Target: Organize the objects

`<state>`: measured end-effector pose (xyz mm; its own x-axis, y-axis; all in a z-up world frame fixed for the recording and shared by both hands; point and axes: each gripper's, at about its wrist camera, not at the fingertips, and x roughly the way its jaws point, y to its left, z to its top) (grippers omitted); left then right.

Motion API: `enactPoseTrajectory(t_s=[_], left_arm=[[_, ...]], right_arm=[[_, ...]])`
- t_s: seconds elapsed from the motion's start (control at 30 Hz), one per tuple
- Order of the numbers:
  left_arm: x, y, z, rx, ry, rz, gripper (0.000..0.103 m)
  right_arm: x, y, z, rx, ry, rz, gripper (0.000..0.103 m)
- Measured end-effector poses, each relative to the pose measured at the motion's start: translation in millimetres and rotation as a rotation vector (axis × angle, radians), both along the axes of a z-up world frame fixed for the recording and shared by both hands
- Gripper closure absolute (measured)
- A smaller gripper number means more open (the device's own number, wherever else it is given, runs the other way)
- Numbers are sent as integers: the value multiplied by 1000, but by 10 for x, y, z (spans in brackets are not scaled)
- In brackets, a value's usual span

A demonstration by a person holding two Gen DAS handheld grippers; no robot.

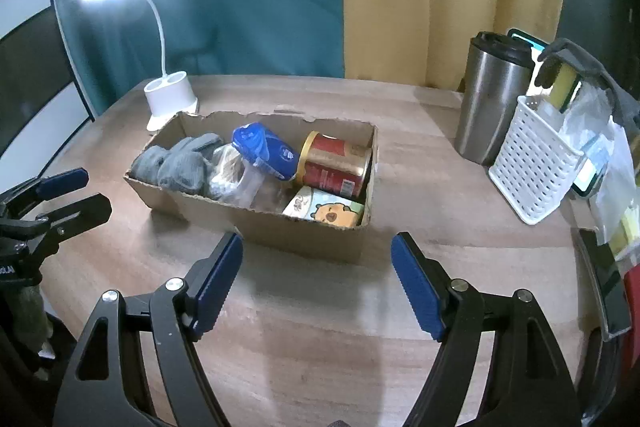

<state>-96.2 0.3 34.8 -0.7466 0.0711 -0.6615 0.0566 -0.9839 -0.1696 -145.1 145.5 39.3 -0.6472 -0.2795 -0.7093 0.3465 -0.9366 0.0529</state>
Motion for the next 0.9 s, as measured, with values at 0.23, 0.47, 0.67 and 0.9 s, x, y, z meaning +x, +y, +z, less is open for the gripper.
enactPoseTrajectory(t_s=[0.23, 0.47, 0.67, 0.9], left_arm=[[59, 8, -14, -10, -8, 17, 8], [132, 29, 10, -1, 7, -4, 8], [195, 31, 35, -2, 13, -9, 8], [254, 60, 46, -5, 22, -21, 8]], right_arm=[[80, -2, -15, -6, 4, 0, 23], [134, 10, -19, -24, -4, -14, 23], [213, -6, -31, -14, -5, -17, 23], [284, -12, -17, -10, 2, -21, 23]])
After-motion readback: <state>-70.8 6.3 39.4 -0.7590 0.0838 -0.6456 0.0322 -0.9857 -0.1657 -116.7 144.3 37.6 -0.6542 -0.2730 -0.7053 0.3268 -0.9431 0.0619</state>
